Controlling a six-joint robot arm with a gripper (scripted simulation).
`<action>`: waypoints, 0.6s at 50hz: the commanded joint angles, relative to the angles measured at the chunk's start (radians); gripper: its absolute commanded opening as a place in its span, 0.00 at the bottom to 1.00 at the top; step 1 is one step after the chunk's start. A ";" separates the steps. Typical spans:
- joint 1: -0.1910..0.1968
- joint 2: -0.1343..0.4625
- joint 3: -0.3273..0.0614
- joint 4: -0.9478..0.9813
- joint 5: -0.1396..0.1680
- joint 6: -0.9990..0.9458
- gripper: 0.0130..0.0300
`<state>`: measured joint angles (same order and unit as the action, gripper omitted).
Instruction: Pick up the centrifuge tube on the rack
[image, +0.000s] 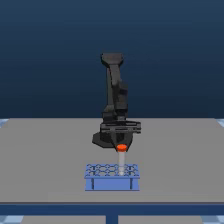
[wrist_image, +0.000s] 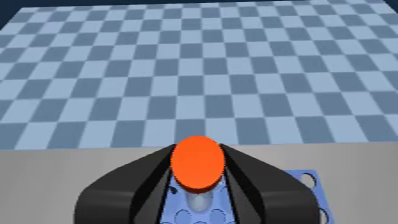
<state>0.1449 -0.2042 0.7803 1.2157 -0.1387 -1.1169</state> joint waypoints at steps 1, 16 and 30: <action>0.000 -0.006 -0.006 0.084 0.008 -0.107 0.00; 0.000 -0.022 -0.021 0.322 0.013 -0.347 0.00; 0.000 -0.037 -0.037 0.560 0.010 -0.587 0.00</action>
<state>0.1449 -0.2367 0.7486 1.7085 -0.1270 -1.6144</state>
